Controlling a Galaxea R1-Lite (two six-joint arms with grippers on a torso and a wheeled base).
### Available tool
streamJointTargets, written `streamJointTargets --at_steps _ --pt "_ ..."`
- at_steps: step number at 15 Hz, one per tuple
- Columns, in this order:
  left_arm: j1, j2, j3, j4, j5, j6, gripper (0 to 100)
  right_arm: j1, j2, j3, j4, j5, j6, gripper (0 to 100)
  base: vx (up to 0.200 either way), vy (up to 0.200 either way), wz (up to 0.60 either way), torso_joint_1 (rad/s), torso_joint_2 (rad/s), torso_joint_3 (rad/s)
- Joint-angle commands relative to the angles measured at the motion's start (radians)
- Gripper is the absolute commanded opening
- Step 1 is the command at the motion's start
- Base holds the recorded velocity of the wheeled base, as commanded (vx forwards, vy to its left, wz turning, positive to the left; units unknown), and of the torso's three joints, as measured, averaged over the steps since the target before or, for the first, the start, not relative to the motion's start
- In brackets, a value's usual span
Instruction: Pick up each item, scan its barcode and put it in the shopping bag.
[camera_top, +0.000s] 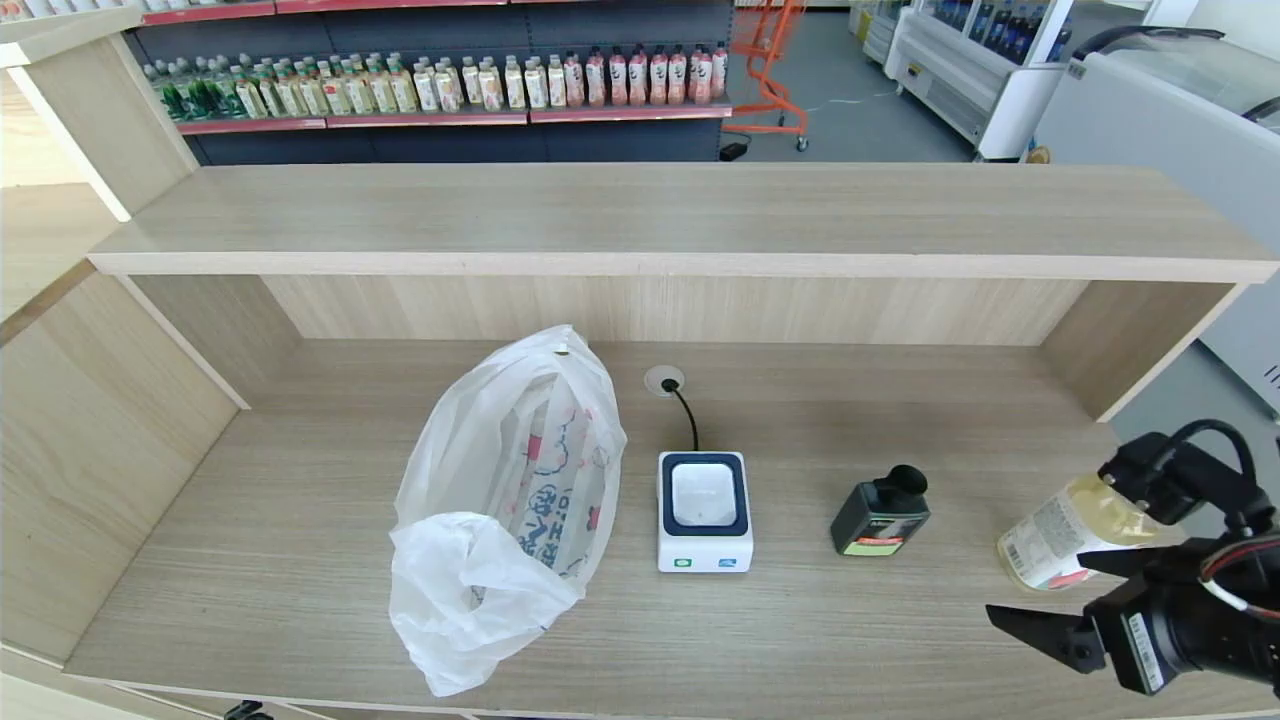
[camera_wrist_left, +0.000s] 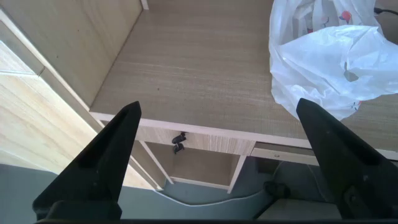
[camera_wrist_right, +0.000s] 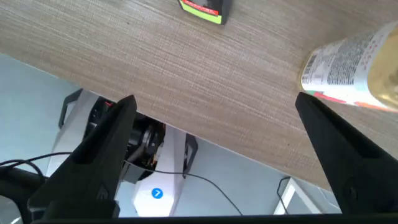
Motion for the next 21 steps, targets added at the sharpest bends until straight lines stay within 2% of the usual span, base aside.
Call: streamJointTargets --at_steps 1,3,8,15,18,21 --pt "0.000 0.000 0.000 0.000 -0.001 0.001 100 0.010 0.181 0.002 -0.096 -0.001 -0.112 100 0.000 0.000 0.00 0.000 0.00 0.000" --pt "0.000 0.000 0.000 0.000 0.001 0.000 100 0.011 0.238 -0.005 -0.149 -0.001 -0.182 100 0.000 0.000 0.00 0.000 0.00 0.000" --pt "0.000 0.000 0.000 0.000 -0.001 0.000 100 0.013 0.372 -0.011 -0.327 -0.001 -0.201 100 0.000 0.000 0.00 0.000 0.00 0.000" --pt "0.000 0.000 0.000 0.000 -0.001 0.000 100 0.056 0.493 -0.149 -0.341 0.005 -0.225 100 0.000 0.000 0.00 0.000 0.00 0.000" --pt "0.000 0.001 0.000 0.000 0.001 0.000 100 0.064 0.517 -0.163 -0.344 0.006 -0.291 100 0.000 0.000 0.00 0.000 0.00 0.000" --pt "0.000 0.000 0.000 0.000 -0.001 0.000 100 0.074 0.563 -0.161 -0.419 0.006 -0.302 100 0.000 0.000 0.00 0.000 0.00 0.000"
